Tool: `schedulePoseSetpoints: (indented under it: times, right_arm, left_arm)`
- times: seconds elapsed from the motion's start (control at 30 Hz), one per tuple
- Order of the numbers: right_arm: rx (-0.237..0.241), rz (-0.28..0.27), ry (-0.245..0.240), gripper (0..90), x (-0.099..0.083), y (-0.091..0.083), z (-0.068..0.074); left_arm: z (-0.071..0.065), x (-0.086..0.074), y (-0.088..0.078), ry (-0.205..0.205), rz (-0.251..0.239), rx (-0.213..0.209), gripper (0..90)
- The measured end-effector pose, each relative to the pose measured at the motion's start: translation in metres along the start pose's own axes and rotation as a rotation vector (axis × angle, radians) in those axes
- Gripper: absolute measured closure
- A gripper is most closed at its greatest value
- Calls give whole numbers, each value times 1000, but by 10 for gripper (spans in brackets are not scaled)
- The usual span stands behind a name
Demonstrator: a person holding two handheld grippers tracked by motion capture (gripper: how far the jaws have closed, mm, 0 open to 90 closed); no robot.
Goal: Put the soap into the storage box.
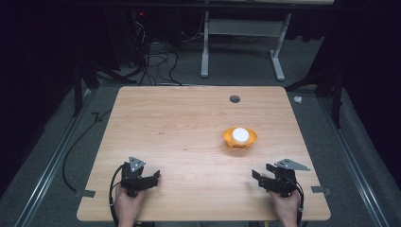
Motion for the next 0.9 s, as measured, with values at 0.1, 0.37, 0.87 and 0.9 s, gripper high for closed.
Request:
schedulePoseSetpoints:
  times: [0.1,0.37,0.87,0.9]
  right_arm:
    - [-2,11,-3,309,-1,2,2]
    - [0,20,-18,309,-3,7,5]
    - [-15,67,-60,300,-6,18,11]
    - [-19,69,-65,299,-6,18,12]
  left_arm:
    - [0,0,0,0,0,0,165]
    - [0,0,0,0,0,0,165]
    - [0,0,0,0,0,0,165]
    - [0,0,0,0,0,0,165]
Point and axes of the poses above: each handheld gripper's, and its own axes: y roughly forward along the jaws, x roughly out of its top, z roughly to its left, the point moved 3 cm from there along y, roughly forward along the jaws, and after that the axes turned 12 degrees about -y, right-handed, at the moved point
